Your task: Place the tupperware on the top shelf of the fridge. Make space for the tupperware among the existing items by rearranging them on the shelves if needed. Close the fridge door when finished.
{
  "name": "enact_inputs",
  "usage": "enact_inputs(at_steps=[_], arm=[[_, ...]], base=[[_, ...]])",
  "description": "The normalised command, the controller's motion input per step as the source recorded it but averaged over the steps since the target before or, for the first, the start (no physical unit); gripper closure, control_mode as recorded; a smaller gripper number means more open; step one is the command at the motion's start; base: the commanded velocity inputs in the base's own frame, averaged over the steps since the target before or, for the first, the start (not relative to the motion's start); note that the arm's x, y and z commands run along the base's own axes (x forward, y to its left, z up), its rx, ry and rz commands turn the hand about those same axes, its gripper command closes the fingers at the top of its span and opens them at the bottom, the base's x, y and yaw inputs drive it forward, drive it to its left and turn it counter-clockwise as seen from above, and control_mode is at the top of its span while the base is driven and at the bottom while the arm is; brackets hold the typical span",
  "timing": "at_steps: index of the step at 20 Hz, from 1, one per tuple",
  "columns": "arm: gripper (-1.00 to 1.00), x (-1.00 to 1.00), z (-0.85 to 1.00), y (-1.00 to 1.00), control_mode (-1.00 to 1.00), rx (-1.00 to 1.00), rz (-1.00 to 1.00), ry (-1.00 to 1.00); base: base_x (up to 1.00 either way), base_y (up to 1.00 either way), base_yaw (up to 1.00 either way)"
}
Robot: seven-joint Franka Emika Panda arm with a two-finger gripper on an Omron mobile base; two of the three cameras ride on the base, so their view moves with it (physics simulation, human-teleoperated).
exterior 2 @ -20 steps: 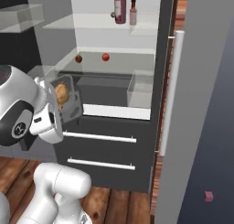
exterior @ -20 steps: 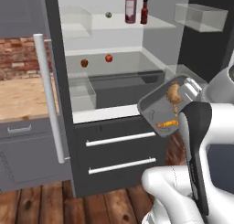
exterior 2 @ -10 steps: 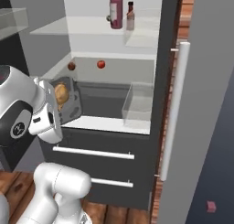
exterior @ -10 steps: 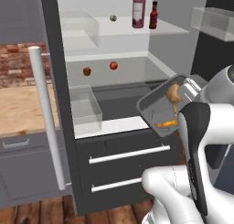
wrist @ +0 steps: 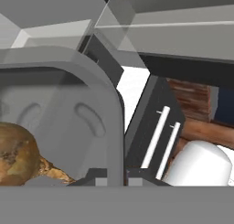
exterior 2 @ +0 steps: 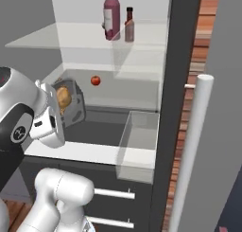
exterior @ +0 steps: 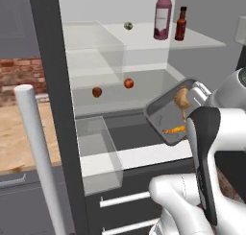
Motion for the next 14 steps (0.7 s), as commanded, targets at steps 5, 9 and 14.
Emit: enact_inputs(at_steps=[5,9,14], arm=[[1.0,0.0,0.0,0.0,1.0,0.0,0.0,0.0],[1.0,0.0,0.0,0.0,1.0,0.0,0.0,0.0],[1.0,0.05,0.0,0.06,-1.0,0.0,0.0,-0.11]], base=[[0.58,0.02,0.0],[0.41,0.19,0.0],[0.0,0.0,0.0]])
